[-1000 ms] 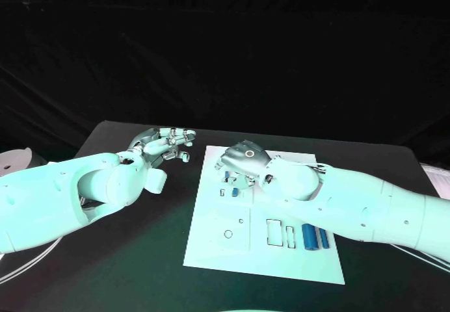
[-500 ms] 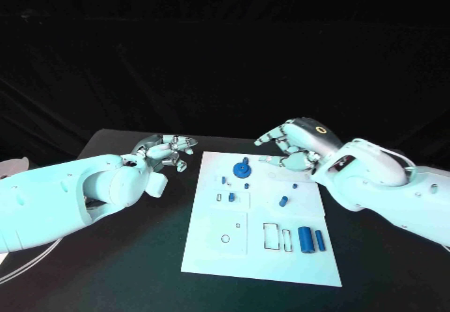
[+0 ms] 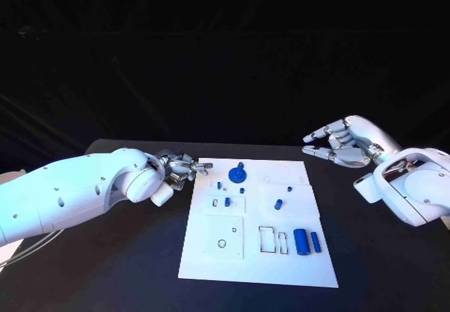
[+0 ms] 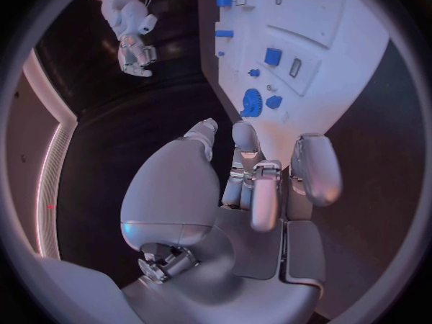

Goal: Assemble the parts on the task board

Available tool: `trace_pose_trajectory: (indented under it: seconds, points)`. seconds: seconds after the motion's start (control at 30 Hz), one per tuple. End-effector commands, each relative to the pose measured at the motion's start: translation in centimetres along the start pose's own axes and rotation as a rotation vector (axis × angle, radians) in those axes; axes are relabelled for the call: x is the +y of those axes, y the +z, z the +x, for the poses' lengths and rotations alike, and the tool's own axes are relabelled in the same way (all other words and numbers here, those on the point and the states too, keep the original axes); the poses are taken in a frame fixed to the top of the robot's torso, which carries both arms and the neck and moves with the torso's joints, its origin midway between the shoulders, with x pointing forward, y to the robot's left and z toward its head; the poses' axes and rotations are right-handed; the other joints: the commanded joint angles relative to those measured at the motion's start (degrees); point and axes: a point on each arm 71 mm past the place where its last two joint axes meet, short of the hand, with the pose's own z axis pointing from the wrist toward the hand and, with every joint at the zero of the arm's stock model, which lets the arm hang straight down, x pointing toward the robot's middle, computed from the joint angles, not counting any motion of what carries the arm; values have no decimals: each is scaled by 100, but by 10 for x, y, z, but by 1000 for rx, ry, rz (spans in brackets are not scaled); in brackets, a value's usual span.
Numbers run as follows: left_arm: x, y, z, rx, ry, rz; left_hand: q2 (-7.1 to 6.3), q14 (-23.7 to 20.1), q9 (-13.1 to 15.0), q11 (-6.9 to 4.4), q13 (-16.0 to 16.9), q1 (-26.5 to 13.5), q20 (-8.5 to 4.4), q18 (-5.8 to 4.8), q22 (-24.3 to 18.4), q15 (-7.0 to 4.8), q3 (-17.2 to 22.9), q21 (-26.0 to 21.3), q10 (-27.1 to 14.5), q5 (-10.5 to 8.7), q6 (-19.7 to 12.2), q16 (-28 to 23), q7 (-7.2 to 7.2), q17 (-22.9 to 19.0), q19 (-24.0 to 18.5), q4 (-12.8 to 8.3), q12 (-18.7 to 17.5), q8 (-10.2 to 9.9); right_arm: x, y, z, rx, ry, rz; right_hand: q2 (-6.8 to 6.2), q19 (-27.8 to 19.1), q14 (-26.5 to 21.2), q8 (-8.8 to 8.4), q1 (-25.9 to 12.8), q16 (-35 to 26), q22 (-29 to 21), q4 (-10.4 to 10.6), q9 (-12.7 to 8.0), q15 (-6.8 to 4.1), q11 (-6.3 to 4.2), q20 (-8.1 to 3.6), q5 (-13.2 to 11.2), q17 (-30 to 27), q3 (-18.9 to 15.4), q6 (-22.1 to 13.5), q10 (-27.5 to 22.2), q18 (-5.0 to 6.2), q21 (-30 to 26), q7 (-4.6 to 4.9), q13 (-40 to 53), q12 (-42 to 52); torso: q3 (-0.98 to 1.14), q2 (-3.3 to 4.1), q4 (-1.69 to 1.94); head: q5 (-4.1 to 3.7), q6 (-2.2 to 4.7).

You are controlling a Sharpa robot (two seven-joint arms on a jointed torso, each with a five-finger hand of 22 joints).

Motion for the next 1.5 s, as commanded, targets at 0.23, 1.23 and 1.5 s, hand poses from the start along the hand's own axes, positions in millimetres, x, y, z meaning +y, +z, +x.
trace_pose_trajectory:
  seconds: [0.23,1.23,1.5]
  points:
    - [-15,20,3,11,416,-219,184,594,195,-69,871,-214,-87,-151,853,-93,-572,414,215,-1065,63,17,-82,1505,270,151,695,332,-16,-4,-7,-28,165,121,26,418,560,1,-40,-44,1243,-1,10,-38,-40,-42,82,1317,-145,-36,72,41,-48,19,933,-31,16,-4,-7,-14,24]
    - [-51,60,22,53,615,-293,398,594,556,-148,1451,-228,-148,-210,1022,-158,-1049,762,378,-1229,66,17,-176,1505,326,149,1089,723,-21,-2,-5,-22,142,133,51,390,550,-38,0,-78,1198,-12,9,-21,-16,-33,116,1277,-252,-125,37,54,-88,49,899,-101,-15,27,29,10,-73]
    - [-52,65,24,73,634,-310,398,594,580,-149,1476,-206,-148,-213,1030,-158,-1070,780,382,-1226,51,17,-177,1505,329,135,1104,739,-21,-1,-5,-23,142,132,56,387,549,-44,9,-81,1193,-15,9,-18,-12,-30,121,1273,-267,-138,34,55,-93,54,896,-107,-23,33,46,-13,-101]
